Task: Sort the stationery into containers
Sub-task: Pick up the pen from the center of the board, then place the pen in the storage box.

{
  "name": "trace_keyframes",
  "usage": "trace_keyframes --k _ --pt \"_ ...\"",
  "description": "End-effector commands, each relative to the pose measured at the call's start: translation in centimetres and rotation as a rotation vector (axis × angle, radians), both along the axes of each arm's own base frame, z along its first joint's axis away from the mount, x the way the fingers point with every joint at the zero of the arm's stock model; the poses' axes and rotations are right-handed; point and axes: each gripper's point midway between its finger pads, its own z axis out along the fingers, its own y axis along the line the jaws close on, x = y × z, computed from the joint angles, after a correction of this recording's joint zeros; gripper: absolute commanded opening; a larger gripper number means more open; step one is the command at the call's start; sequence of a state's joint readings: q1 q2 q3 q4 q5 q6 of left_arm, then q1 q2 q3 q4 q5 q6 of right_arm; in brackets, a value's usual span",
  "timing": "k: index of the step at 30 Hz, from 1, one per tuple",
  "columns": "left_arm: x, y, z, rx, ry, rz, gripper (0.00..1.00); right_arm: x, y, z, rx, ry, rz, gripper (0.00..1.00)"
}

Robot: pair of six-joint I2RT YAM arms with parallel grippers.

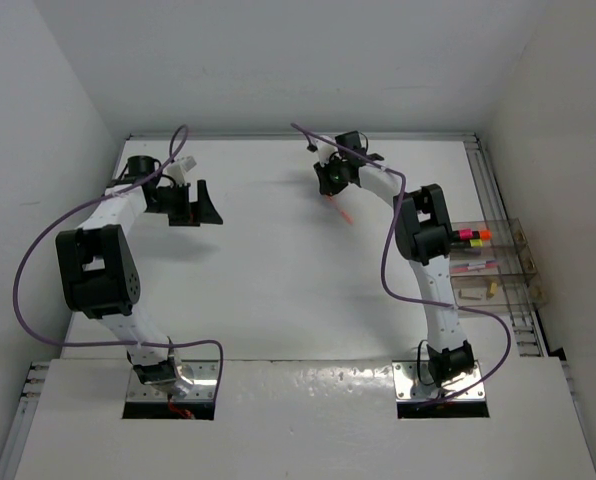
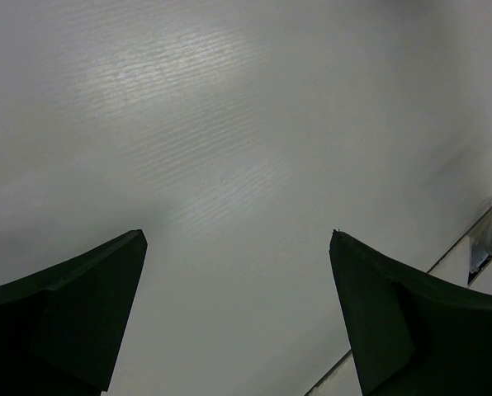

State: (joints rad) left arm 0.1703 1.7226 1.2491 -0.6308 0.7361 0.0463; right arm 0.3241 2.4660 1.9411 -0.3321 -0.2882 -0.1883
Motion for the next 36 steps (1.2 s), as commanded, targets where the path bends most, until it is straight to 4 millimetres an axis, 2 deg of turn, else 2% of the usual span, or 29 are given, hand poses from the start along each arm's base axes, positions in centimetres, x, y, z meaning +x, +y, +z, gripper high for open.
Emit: trace_keyframes --k 1,4,8,12,13,14,16,17,19,20,21,23,24,26,27,28,29,30,31,32,33,34,35,36 --pt "1.0 0.6 1.0 0.006 -0.038 -0.009 1.0 -0.6 0.0 -0.9 -0.039 0.027 0.014 0.14" --pt "1.2 0.7 1.0 0.009 -0.037 -0.008 1.0 -0.6 0.0 -0.9 -0.045 0.021 0.015 0.01" --pt "1.3 0.8 1.0 0.012 -0.037 -0.01 1.0 0.0 0.1 0.1 -0.027 -0.024 0.0 0.0" --pt "1.3 1.1 1.4 0.023 -0.043 -0.007 1.0 0.2 1.3 3.1 0.058 -0.062 -0.011 0.0" --pt "1.4 1.2 1.8 0.023 -0.051 -0.005 1.0 0.3 1.7 4.2 0.081 -0.072 -0.01 0.0" --pt "1.3 1.2 2.1 0.023 -0.057 -0.004 1.0 0.6 2.1 6.4 0.114 -0.107 -0.007 0.0" --pt "1.5 1.3 3.0 0.021 -0.076 -0.003 1.0 0.7 3.3 9.1 0.197 -0.129 0.0 0.0" --pt "1.6 1.3 3.6 0.023 -0.088 -0.003 1.0 0.6 3.8 11.5 0.234 -0.154 0.01 0.0" --pt "1.4 1.2 4.2 0.022 -0.094 -0.006 1.0 0.3 4.8 14.5 0.3 -0.168 0.028 0.0" --pt "1.3 1.3 4.6 0.027 -0.106 -0.006 1.0 -0.3 5.2 17.2 0.324 -0.2 0.052 0.0" --pt "1.0 1.3 4.7 0.027 -0.104 -0.009 1.0 -0.7 5.3 18.4 0.338 -0.21 0.066 0.0" --pt "0.6 1.4 5.3 0.035 -0.122 -0.013 1.0 -2.5 5.9 20.7 0.369 -0.211 0.114 0.0" --pt "0.2 1.4 5.3 0.036 -0.123 -0.014 1.0 -3.9 5.7 22.7 0.371 -0.242 0.149 0.0" --pt "-0.2 1.3 5.8 0.032 -0.135 -0.018 1.0 -6.5 5.4 23.6 0.344 -0.243 0.254 0.0" --pt "-0.5 1.2 5.7 0.031 -0.137 -0.022 1.0 -8.4 5.0 24.8 0.331 -0.249 0.298 0.0" --pt "-0.7 1.3 5.9 0.03 -0.142 -0.02 1.0 -10.4 4.3 24.5 0.313 -0.202 0.341 0.0" --pt "-0.9 1.1 6.0 0.024 -0.148 -0.025 1.0 -11.8 3.2 22.9 0.263 -0.204 0.398 0.0" --pt "-1.1 1.0 5.8 0.021 -0.145 -0.026 1.0 -13.7 2.3 24.7 0.247 -0.246 0.43 0.0" --pt "-1.3 0.9 6.0 0.016 -0.154 -0.03 1.0 -15.4 0.4 22.3 0.191 -0.225 0.467 0.0" --pt "-1.5 0.8 5.8 0.014 -0.15 -0.031 1.0 -16.4 -0.8 22.1 0.16 -0.24 0.492 0.0" --pt "-1.6 0.8 5.9 0.015 -0.154 -0.032 1.0 -18.1 -2.9 23.0 0.131 -0.259 0.497 0.0" --pt "-1.7 0.6 5.8 0.007 -0.152 -0.038 1.0 -19.3 -4.5 21.5 0.08 -0.27 0.546 0.0" --pt "-1.9 0.6 5.7 0.005 -0.147 -0.039 1.0 -20.4 -5.8 22.1 0.061 -0.3 0.561 0.0" --pt "-2.0 0.4 5.6 0.002 -0.141 -0.046 1.0 -21.7 -8.4 21.2 0.039 -0.252 0.544 0.0"
